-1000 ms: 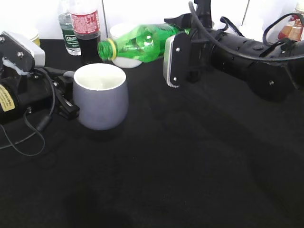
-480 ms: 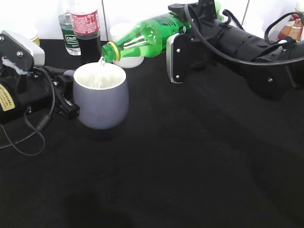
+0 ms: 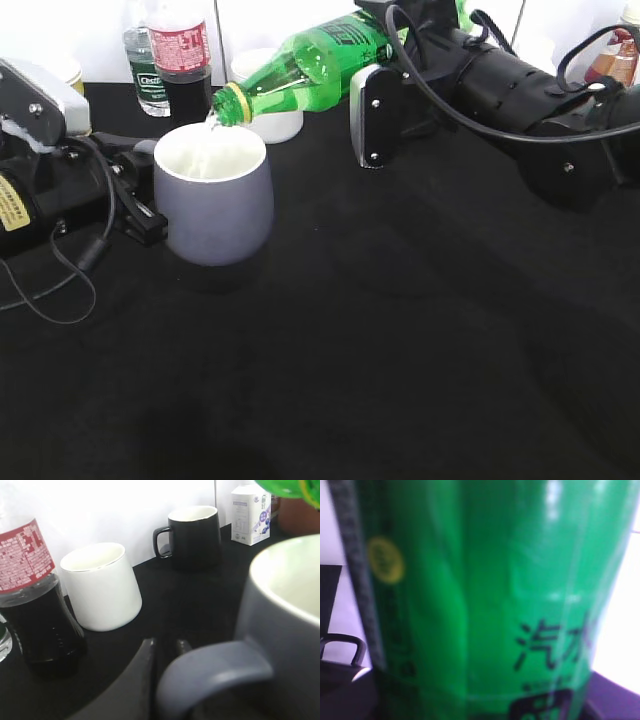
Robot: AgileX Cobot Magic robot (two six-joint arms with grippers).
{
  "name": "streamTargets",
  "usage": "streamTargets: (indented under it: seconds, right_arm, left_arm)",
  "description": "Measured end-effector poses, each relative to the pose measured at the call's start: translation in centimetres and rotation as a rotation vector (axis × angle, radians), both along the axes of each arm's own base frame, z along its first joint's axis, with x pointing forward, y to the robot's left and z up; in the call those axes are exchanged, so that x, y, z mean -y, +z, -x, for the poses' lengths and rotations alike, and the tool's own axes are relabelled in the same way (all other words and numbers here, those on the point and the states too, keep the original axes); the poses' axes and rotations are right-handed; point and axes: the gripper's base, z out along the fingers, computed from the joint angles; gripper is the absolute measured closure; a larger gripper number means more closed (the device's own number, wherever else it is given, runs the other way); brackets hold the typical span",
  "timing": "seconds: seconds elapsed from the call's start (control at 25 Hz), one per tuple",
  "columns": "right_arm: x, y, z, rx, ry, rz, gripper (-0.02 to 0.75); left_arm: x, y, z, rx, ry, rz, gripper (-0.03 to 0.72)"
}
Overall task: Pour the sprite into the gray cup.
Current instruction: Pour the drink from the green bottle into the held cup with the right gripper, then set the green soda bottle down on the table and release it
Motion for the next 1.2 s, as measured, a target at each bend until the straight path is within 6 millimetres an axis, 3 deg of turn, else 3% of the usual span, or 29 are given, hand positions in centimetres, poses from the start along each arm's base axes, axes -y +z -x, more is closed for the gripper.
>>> streamTargets:
  seconds: [0.36,0.6,0.68,0.88,0.96,1.08,1.2]
  right_arm:
    - [0.0,0.1,0.0,-0.005,-0.001,-0.018,0.318]
    - [-0.3,-0.5,0.2,-0.207,0.053,-0.206,0.319]
    - [-0.3,-0.5,0.2,-0.328,0.059,-0.375,0.319]
    - [-0.3,-1.1,0.2,-0.946,0.026,-1.178,0.321]
    - [-0.2,-1.2,0.2,-1.022,0.016,-1.284,0.321]
    - [-0.2,-1.2,0.2,-1.033,0.015,-1.301,0.321]
    - [-0.2,-1.2,0.2,-1.033,0.015,-1.301,0.321]
  left_arm:
    - [0.0,-0.1,0.0,-0.004,0.0,-0.003,0.612]
    - [0.0,-0.1,0.0,-0.003,0.0,-0.004,0.612]
    - [0.0,-0.1,0.0,-0.002,0.0,-0.004,0.612]
    - [-0.4,0.0,-0.2,-0.01,0.049,0.02,0.612]
    - [-1.5,0.1,-0.9,0.0,0.139,0.025,0.613]
    - [-5.4,0.0,-2.4,0.042,0.352,0.025,0.613]
    - [-9.2,-2.0,-3.6,0.037,0.499,0.042,0.613]
